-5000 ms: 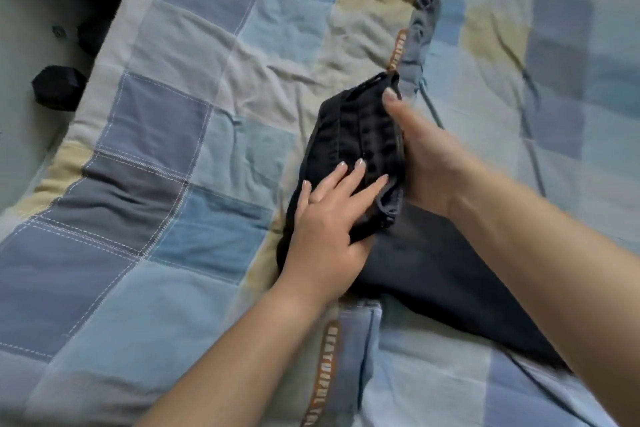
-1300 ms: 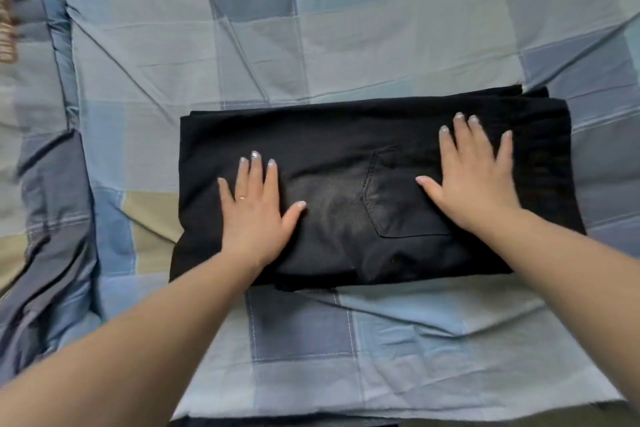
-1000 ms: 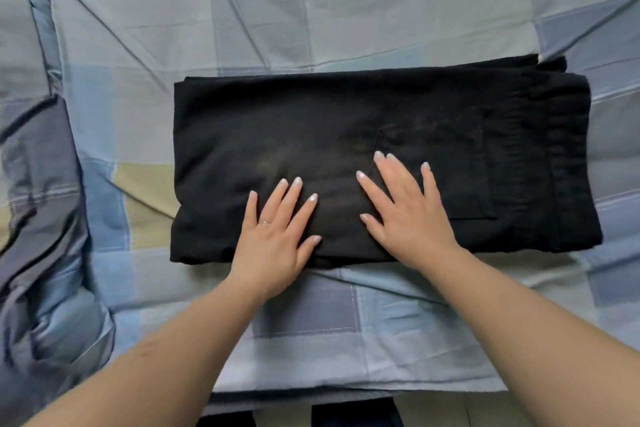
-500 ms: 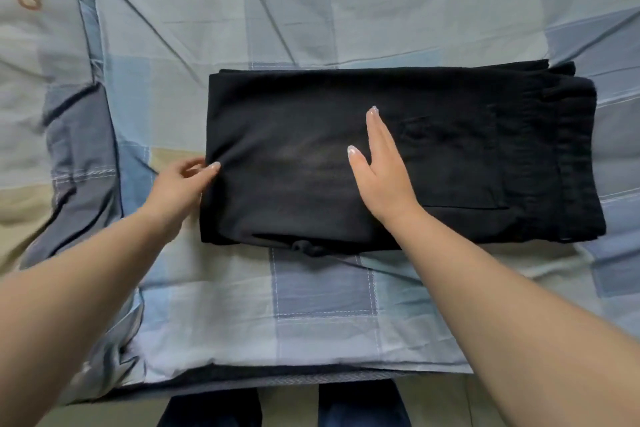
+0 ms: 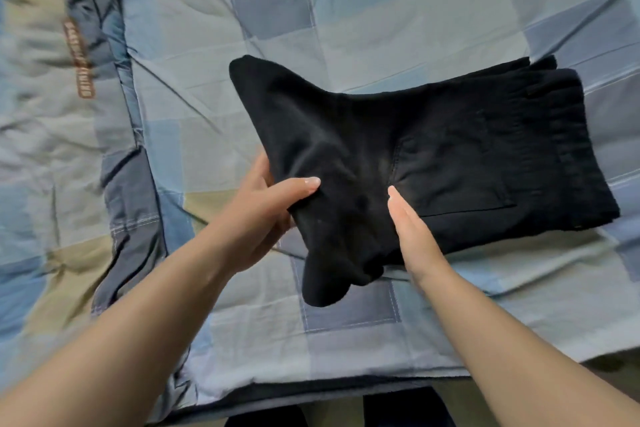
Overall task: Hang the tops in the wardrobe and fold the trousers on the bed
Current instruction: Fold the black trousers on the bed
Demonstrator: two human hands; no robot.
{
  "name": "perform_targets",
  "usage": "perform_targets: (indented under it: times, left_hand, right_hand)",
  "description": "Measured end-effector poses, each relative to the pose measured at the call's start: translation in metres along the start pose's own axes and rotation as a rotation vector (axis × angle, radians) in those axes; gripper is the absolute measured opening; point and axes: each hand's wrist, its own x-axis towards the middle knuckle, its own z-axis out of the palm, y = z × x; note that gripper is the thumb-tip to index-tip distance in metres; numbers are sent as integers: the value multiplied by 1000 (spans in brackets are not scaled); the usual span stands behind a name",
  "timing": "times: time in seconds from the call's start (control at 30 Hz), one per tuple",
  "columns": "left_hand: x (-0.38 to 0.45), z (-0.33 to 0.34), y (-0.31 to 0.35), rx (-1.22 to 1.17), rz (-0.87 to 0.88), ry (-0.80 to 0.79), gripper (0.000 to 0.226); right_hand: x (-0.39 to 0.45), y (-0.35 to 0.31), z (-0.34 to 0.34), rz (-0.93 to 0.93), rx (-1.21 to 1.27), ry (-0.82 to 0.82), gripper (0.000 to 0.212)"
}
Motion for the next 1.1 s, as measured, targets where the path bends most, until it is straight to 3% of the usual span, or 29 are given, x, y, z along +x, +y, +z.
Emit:
perform_targets:
  times: [0.13, 0.2, 0.27, 0.37, 0.53, 0.63, 0.77, 0.87, 0.9, 0.97, 1.03, 1.1]
  left_hand:
    - [28, 79, 16, 11, 80, -73, 36]
    - [49, 120, 19, 8, 71, -108, 39]
    - [71, 158, 16, -12, 55, -135, 49]
    - [105, 209, 5, 32, 35, -161, 60]
    - [150, 272, -25, 152, -37, -140, 43]
    - [170, 299, -43, 193, -47, -102, 32]
    - [181, 298, -72, 293, -219, -184, 72]
    - [177, 265, -86, 417, -254, -95, 68]
    - [175, 250, -87, 426, -223, -13, 62]
    - [169, 218, -86, 518, -96, 144, 49]
    - [160, 186, -86, 863, 124, 227, 43]
    - [156, 162, -86, 1257, 387, 172, 47]
  right_hand:
    - [-20, -35, -27, 45, 351, -165, 65]
    - [-30, -51, -50, 55, 486, -184, 53]
    - [-38, -59, -74, -21, 572, -163, 42]
    - [-45, -58, -114, -94, 751, -54, 45]
    - [-48, -55, -181, -216, 862, -1, 53]
    - [-43, -51, -216, -202, 671, 110, 68]
    - [-22, -36, -240, -47, 288, 425, 90]
    - [-7, -8, -257, 22, 139, 541, 45]
    - [-5, -4, -260, 30, 111, 546, 33]
    - [-3, -3, -264, 7, -42, 557, 36]
    - [-1, -9, -263, -98, -449, 651, 52]
    - [0, -21, -256, -297, -852, 684, 61]
